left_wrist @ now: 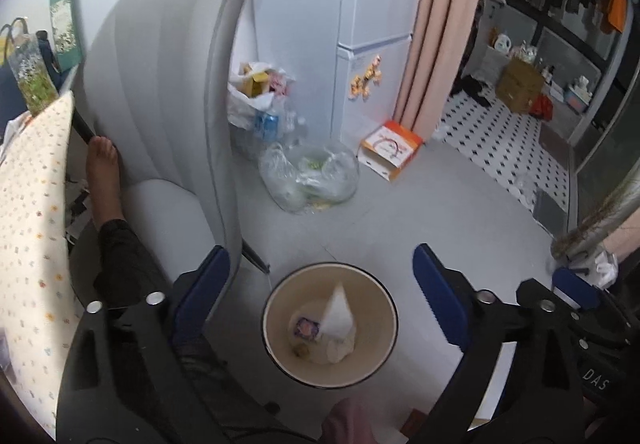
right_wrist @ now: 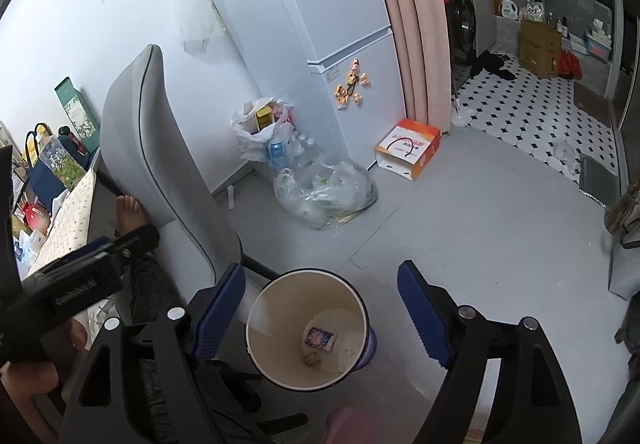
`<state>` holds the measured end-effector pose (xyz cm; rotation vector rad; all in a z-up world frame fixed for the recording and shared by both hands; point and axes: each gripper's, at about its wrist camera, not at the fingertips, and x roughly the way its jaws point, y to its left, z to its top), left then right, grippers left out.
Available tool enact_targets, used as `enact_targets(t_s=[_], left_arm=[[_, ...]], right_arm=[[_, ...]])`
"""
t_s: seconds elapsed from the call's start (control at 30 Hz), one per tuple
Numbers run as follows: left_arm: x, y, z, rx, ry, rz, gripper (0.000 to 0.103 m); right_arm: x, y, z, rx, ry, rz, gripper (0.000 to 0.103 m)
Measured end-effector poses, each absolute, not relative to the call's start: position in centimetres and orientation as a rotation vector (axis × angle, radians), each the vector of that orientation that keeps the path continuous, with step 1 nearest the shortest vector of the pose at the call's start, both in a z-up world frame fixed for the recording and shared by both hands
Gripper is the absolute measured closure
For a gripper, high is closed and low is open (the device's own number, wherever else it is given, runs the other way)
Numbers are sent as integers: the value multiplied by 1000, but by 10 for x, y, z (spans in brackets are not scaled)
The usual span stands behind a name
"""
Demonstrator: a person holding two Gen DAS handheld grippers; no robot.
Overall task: Collect trash
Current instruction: 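Carry both tissues to the wastebasket and open both grippers over it, then move both tools back over the table toward the remaining trash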
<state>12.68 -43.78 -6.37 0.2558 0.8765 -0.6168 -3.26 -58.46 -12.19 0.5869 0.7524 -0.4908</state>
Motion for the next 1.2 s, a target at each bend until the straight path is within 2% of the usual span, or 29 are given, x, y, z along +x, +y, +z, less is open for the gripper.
enact_targets(t_s=[0.3,1.2], left_arm=[[135,-376,-36,158,832,-532,8],[113,-118,17,-127,658,-285,6]], right_arm=[[-19,-549,-98,514,728,-432,8],[30,-317,4,211,644,-159,8]])
